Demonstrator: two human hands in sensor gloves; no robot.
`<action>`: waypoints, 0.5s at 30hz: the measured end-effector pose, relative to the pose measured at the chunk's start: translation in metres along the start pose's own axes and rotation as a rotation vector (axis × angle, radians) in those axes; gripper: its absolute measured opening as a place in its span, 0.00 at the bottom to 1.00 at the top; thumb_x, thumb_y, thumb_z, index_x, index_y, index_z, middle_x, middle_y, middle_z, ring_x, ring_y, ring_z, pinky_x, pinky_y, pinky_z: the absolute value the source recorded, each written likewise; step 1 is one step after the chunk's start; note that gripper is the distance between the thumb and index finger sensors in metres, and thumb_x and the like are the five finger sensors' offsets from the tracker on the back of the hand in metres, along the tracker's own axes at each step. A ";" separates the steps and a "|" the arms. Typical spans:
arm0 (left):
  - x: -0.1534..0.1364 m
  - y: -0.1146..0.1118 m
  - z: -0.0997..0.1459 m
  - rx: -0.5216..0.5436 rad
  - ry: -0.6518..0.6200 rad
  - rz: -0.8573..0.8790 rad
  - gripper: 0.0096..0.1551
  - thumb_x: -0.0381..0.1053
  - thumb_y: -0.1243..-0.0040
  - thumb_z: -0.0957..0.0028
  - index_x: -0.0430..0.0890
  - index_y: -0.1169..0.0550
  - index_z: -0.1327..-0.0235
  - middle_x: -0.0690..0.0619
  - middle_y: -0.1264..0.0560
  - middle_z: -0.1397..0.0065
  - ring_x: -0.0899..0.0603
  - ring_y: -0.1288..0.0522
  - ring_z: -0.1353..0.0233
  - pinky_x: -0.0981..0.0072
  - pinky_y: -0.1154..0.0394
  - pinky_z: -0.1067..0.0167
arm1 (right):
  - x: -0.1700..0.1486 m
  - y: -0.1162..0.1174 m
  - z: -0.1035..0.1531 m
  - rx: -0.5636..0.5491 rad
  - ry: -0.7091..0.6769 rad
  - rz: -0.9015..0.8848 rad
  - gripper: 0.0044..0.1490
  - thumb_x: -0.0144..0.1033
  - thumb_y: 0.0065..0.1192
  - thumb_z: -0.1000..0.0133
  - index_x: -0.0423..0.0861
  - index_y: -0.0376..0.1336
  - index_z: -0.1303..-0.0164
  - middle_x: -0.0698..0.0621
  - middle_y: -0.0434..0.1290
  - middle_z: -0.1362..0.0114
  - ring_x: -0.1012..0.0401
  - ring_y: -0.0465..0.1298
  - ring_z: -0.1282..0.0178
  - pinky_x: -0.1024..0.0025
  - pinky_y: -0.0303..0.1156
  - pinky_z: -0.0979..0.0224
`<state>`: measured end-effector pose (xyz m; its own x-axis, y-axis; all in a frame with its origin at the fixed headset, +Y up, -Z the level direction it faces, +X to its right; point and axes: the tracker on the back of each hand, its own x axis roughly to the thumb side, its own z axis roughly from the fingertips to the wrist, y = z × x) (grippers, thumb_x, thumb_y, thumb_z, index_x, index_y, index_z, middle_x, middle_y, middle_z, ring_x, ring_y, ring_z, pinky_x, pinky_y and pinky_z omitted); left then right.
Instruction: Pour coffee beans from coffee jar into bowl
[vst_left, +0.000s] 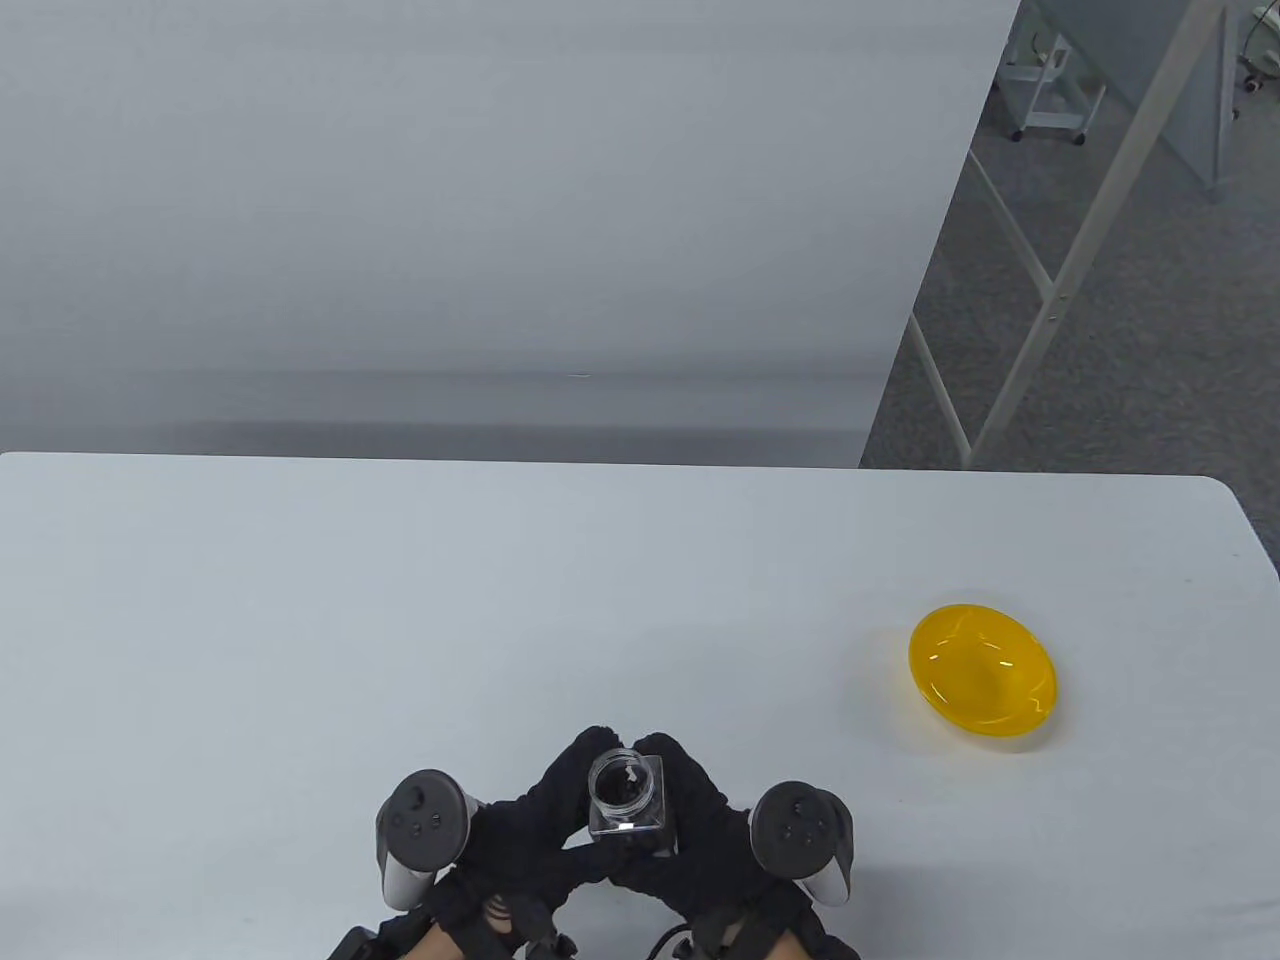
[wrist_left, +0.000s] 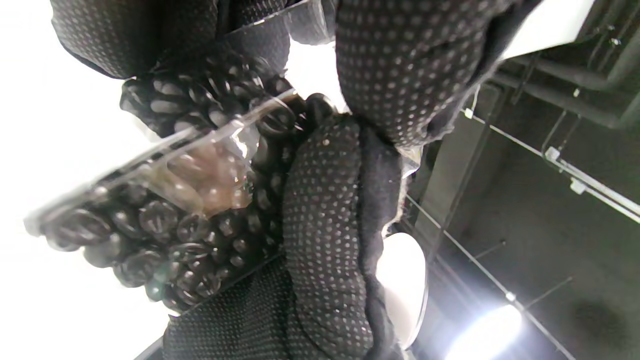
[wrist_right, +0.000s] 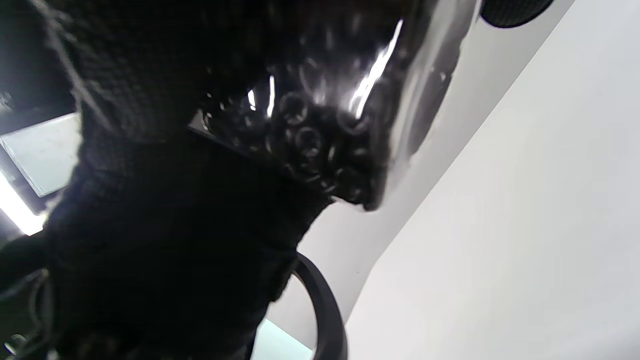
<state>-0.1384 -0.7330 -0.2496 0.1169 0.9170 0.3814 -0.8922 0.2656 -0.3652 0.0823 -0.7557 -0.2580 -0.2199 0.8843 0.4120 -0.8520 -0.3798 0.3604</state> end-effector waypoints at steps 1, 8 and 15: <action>0.000 0.000 0.000 -0.003 -0.002 -0.002 0.56 0.51 0.30 0.66 0.38 0.41 0.25 0.31 0.38 0.25 0.22 0.31 0.29 0.33 0.28 0.40 | 0.000 -0.001 0.000 -0.004 -0.002 -0.016 0.62 0.58 0.73 0.59 0.47 0.39 0.29 0.37 0.49 0.22 0.39 0.57 0.22 0.33 0.54 0.27; 0.006 0.002 -0.001 -0.015 -0.020 -0.203 0.55 0.56 0.31 0.62 0.40 0.41 0.23 0.34 0.38 0.23 0.24 0.34 0.26 0.30 0.34 0.37 | -0.001 -0.007 0.001 -0.058 0.013 -0.029 0.60 0.54 0.77 0.61 0.45 0.43 0.32 0.37 0.56 0.25 0.40 0.64 0.26 0.34 0.59 0.29; 0.007 0.022 0.001 0.022 -0.009 -0.394 0.57 0.69 0.34 0.62 0.44 0.39 0.22 0.32 0.40 0.21 0.19 0.37 0.25 0.19 0.44 0.39 | -0.007 -0.019 0.006 -0.131 0.042 -0.037 0.60 0.53 0.78 0.61 0.45 0.44 0.32 0.36 0.57 0.27 0.40 0.65 0.28 0.35 0.61 0.30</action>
<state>-0.1574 -0.7214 -0.2538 0.4485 0.7435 0.4961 -0.7889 0.5902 -0.1712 0.1026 -0.7567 -0.2631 -0.2045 0.9087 0.3638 -0.9142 -0.3102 0.2608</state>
